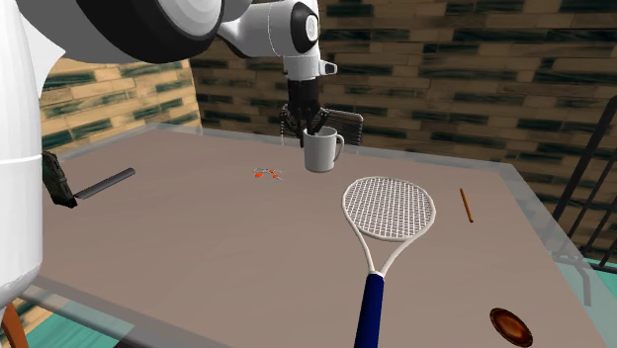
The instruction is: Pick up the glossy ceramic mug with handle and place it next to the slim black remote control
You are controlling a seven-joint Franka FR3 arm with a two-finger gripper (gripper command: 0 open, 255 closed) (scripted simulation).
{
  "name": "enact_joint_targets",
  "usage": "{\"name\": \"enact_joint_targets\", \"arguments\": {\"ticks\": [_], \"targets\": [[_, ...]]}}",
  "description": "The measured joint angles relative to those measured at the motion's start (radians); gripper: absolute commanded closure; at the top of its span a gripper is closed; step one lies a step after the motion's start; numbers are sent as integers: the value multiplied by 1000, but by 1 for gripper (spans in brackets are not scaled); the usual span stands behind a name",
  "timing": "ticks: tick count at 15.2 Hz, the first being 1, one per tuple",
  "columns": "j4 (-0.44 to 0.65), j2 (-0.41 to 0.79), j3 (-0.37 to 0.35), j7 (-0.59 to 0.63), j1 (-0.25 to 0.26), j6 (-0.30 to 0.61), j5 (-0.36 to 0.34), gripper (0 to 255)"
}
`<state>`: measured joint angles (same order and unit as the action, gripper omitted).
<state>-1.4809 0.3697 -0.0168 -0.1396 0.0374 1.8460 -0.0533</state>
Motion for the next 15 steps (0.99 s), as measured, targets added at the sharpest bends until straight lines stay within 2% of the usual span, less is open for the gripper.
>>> {"name": "enact_joint_targets", "arguments": {"ticks": [10, 15], "targets": [[138, 4, 0, -7, 1, -134, 1, 255], [68, -39, -25, 73, 54, -111, -6, 255]]}}
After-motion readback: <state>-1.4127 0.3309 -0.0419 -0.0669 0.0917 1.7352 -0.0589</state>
